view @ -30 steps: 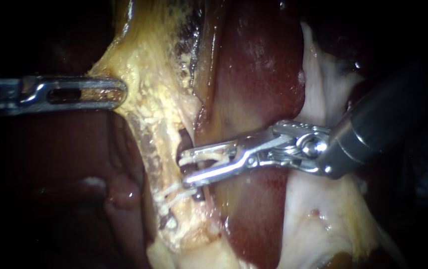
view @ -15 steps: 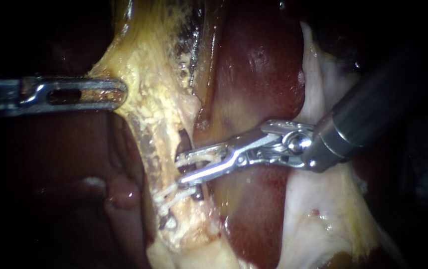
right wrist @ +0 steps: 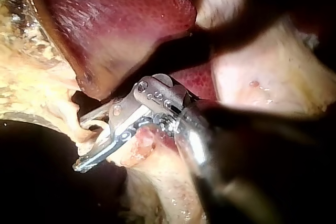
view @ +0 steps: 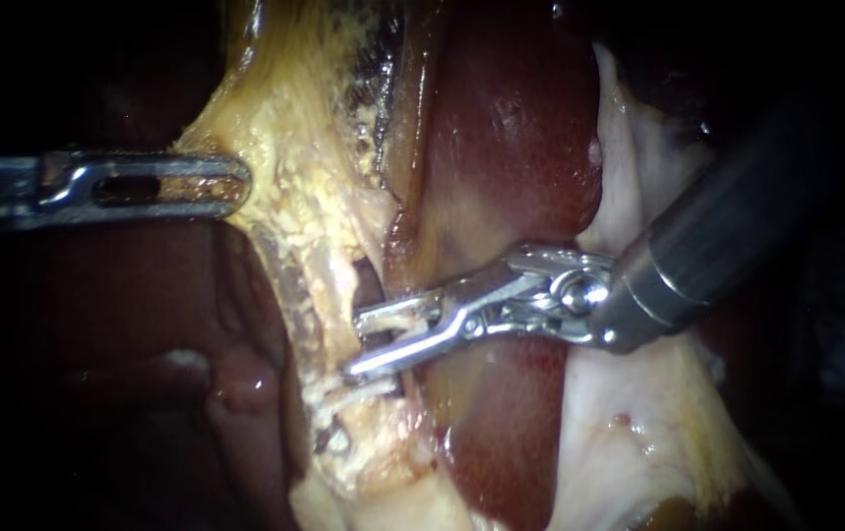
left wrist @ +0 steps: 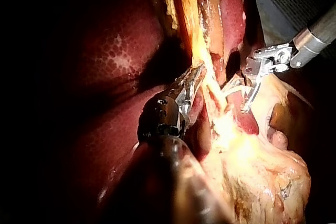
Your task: Clipping third clip left tube
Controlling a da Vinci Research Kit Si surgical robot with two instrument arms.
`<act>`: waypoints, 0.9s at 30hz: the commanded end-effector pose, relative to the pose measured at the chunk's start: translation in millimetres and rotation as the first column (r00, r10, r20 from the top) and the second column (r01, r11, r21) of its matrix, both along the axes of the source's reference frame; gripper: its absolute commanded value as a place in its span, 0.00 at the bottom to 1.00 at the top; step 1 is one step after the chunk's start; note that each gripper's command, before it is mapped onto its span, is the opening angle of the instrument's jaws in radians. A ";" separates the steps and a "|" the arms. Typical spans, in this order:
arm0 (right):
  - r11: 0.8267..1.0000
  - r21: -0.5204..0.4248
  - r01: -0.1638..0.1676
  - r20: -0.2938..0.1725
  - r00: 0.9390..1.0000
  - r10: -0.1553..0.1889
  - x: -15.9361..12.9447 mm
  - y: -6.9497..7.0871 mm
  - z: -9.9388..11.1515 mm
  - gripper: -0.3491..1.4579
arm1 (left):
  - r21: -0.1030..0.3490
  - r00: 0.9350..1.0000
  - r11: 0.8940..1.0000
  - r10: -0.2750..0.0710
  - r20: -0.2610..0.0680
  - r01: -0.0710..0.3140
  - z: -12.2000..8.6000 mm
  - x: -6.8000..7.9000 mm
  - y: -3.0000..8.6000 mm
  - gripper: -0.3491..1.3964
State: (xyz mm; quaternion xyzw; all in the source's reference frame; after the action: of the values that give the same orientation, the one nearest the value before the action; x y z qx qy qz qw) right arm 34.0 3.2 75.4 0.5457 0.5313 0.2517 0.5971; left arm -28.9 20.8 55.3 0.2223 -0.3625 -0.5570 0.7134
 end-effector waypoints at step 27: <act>0.987 0.161 0.024 -0.106 0.994 -0.007 6.0 -1.9 0.7 0.44 | 0.000 1.000 1.000 0.001 0.002 -0.001 0.6 0.0 0.3 0.00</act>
State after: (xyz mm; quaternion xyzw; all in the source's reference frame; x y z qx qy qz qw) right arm 40.0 1.2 76.2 0.6111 0.5339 0.2626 0.5222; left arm -28.9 21.1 55.9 0.2232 -0.3629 -0.5561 0.7136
